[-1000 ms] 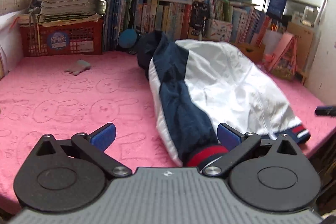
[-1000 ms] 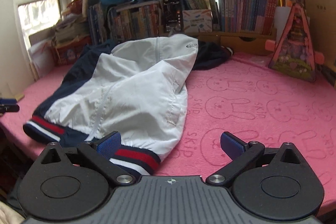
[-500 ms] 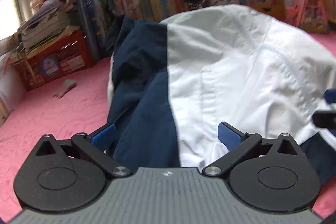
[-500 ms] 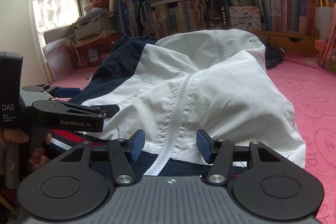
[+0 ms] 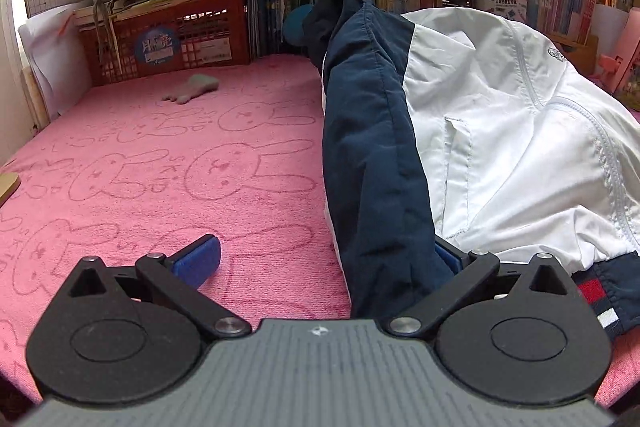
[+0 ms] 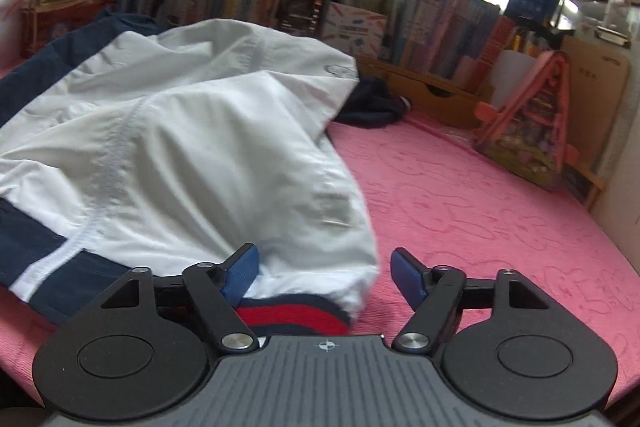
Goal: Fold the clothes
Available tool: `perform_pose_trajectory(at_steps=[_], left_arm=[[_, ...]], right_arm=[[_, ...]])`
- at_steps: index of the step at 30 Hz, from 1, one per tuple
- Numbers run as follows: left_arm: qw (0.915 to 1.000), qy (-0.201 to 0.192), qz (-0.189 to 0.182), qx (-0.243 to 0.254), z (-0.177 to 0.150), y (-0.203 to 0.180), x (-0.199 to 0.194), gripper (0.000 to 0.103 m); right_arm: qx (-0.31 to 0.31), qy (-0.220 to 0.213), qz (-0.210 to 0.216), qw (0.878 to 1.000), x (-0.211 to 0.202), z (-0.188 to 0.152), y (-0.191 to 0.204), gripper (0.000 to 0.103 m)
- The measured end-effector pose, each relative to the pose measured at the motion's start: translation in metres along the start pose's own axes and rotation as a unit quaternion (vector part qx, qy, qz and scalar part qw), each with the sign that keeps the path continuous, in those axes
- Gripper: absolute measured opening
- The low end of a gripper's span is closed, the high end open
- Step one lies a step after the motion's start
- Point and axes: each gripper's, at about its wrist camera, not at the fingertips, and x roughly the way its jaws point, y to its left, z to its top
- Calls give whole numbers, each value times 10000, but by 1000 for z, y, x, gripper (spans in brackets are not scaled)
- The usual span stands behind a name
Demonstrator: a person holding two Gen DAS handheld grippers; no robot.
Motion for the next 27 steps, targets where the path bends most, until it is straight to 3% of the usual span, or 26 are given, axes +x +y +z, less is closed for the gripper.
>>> perform_pose_trajectory(at_steps=[6, 7, 8, 10, 13, 14, 17, 20, 23, 24, 26, 27], left_arm=[[9969, -421, 483, 452, 11, 2, -26, 103], [9974, -462, 415, 364, 16, 5, -30, 103], [9983, -494, 253, 184, 21, 10, -34, 103], [9955, -599, -558, -471, 34, 25, -42, 103], [9718, -861, -1721, -1362, 62, 47, -39, 103], [9667, -911, -1876, -1480, 74, 50, -31, 103], [9640, -988, -1940, -1523, 118, 48, 5, 103], [9796, -907, -1257, -1280, 157, 29, 57, 103], [9838, -467, -554, -1637, 179, 18, 120, 103], [9811, -244, -524, -1845, 182, 18, 139, 103], [9705, 176, -820, -2262, 181, 19, 169, 98], [9645, 273, -1082, -2391, 178, 16, 177, 81]], right_arm=[[109, -336, 80, 9993, -14, 7, -30, 77], [99, -408, 125, 9990, -16, 10, -31, 77], [100, -473, 175, 9987, -18, 14, -30, 77], [139, -594, 334, 9976, -19, 21, -27, 77], [132, -657, 629, 9958, -13, 31, -9, 79], [126, -673, 729, 9950, -10, 34, -2, 80], [109, -721, 1027, 9920, -3, 42, 17, 84], [92, -768, 1324, 9882, 4, 51, 37, 84], [75, -814, 1620, 9834, 11, 60, 56, 84], [96, -807, 1664, 9827, 11, 60, 60, 84], [177, -797, 1694, 9822, 8, 57, 58, 84], [230, -804, 1706, 9818, 6, 55, 55, 84]])
